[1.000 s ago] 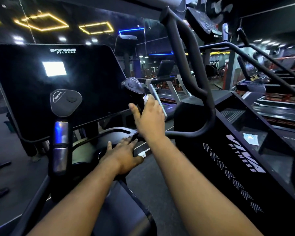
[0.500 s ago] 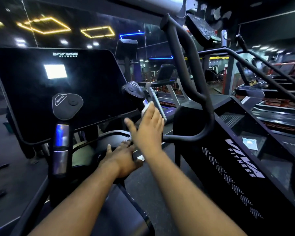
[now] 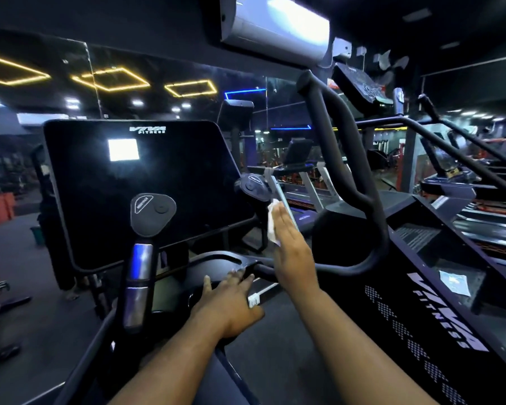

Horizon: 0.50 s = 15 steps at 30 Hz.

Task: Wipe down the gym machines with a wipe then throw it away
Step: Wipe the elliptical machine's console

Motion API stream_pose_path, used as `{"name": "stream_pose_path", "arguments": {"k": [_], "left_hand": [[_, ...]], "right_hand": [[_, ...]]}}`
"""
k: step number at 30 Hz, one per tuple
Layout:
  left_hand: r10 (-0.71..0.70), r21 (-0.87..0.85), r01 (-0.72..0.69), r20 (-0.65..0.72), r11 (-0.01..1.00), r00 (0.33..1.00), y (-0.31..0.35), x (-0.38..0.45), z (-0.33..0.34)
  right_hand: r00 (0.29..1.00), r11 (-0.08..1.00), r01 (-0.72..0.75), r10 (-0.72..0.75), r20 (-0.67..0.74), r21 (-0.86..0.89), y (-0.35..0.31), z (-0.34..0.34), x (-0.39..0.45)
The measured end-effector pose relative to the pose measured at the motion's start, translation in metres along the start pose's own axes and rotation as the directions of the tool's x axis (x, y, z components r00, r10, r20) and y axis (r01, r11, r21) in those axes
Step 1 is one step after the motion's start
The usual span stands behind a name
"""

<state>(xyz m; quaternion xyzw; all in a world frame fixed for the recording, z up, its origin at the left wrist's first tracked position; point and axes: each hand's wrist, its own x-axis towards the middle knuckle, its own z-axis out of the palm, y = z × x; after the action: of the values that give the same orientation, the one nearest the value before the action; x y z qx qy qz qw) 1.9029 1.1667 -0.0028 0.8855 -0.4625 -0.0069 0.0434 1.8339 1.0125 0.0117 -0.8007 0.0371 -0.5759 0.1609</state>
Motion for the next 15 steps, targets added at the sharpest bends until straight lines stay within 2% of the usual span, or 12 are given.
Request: {"name": "stream_pose_path", "arguments": {"k": [3,6,9,12,15], "left_hand": [[0.001,0.005,-0.001,0.011,1.000,1.000,0.001,0.001,0.001],[0.003,0.009,-0.003,0.022,1.000,1.000,0.001,0.000,-0.001],[0.005,0.004,-0.005,0.018,1.000,1.000,0.000,-0.001,-0.001],[0.006,0.007,-0.006,0.023,1.000,1.000,0.001,-0.002,-0.002],[0.004,-0.006,-0.004,0.033,1.000,0.999,0.002,-0.002,-0.002]], "right_hand": [[0.996,0.999,-0.009,0.007,0.085,0.031,-0.005,-0.003,0.022],[0.980,0.975,0.126,-0.094,0.177,-0.181,-0.023,0.011,0.066],[0.972,0.923,0.198,-0.142,0.187,-0.330,-0.024,0.016,0.075],[0.956,0.927,0.265,-0.216,0.200,-0.267,-0.003,0.006,0.044],[0.970,0.969,0.165,-0.125,0.209,-0.185,0.021,-0.006,0.005]]}}
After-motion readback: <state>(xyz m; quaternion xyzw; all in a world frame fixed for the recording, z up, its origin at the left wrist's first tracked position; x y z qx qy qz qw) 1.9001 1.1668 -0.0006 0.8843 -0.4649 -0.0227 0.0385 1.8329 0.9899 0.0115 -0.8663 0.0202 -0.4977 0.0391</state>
